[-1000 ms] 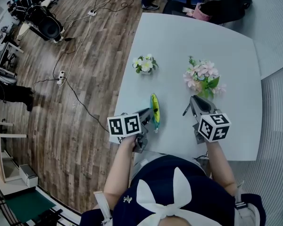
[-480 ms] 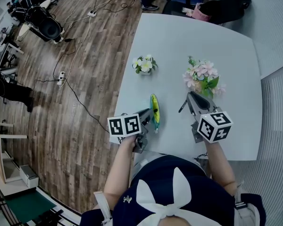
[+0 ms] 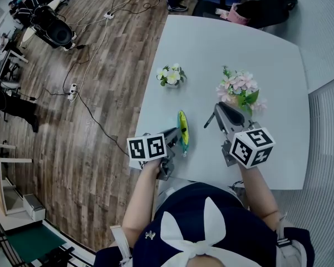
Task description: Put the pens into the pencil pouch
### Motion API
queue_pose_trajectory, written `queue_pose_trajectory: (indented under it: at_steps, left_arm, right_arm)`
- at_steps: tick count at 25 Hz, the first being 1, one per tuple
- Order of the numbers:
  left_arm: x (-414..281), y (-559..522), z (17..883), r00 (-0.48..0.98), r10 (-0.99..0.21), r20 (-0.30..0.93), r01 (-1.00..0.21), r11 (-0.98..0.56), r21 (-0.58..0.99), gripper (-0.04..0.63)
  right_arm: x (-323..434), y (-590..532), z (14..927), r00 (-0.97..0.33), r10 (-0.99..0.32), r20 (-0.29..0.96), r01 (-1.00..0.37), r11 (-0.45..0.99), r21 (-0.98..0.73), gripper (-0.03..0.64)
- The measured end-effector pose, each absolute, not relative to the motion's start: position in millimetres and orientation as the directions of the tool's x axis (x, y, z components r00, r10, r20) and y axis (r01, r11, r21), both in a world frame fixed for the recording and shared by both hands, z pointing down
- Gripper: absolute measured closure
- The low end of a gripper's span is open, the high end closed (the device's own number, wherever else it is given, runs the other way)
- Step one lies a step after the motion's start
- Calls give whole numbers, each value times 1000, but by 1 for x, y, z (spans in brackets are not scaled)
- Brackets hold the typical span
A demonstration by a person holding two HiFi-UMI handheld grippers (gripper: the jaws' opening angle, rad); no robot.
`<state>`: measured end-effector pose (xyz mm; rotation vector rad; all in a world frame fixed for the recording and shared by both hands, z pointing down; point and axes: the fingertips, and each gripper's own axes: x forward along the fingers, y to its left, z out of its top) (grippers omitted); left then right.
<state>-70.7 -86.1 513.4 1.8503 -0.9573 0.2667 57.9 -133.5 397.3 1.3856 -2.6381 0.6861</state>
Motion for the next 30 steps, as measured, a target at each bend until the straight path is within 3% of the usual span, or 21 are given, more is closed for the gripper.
queue_pose_trajectory:
  at_steps: [30]
  left_arm:
    - [-69,-87,513,674,-486,556,-705,-197,682,541]
  right_arm:
    - [-9,-135,364,-692,-701,171,-708,613,-349,569]
